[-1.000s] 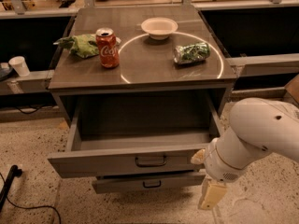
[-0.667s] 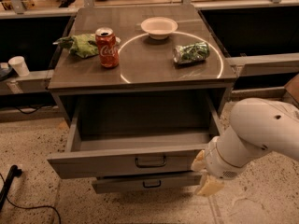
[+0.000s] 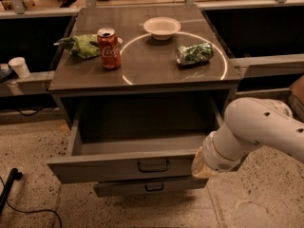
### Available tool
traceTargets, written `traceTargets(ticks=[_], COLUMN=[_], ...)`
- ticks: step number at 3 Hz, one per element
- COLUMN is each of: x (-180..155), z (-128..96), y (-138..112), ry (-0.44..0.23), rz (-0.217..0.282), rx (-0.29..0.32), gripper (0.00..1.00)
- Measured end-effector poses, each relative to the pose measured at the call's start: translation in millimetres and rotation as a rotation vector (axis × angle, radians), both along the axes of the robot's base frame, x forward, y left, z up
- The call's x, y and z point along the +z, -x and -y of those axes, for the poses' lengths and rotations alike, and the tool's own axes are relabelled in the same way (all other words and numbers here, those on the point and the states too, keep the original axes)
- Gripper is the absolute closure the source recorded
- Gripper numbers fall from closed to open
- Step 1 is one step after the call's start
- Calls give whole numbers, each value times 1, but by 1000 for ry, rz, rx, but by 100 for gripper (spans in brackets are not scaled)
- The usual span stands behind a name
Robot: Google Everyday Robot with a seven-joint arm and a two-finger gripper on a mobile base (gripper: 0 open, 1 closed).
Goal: Close top drawer
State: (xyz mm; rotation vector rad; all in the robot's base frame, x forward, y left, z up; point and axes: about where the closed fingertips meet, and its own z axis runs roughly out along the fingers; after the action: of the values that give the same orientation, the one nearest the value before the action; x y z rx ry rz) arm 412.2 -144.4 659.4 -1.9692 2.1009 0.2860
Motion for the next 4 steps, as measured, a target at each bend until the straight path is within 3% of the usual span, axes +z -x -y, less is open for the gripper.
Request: traceTargets(ticks=[1, 3, 4], x=[-6, -12, -14], z=[-3, -20, -32], y=[-15, -57, -87], ry=[18, 50, 38], rz=[39, 119, 191], rx=[-19, -59, -24], gripper=[100, 54, 23])
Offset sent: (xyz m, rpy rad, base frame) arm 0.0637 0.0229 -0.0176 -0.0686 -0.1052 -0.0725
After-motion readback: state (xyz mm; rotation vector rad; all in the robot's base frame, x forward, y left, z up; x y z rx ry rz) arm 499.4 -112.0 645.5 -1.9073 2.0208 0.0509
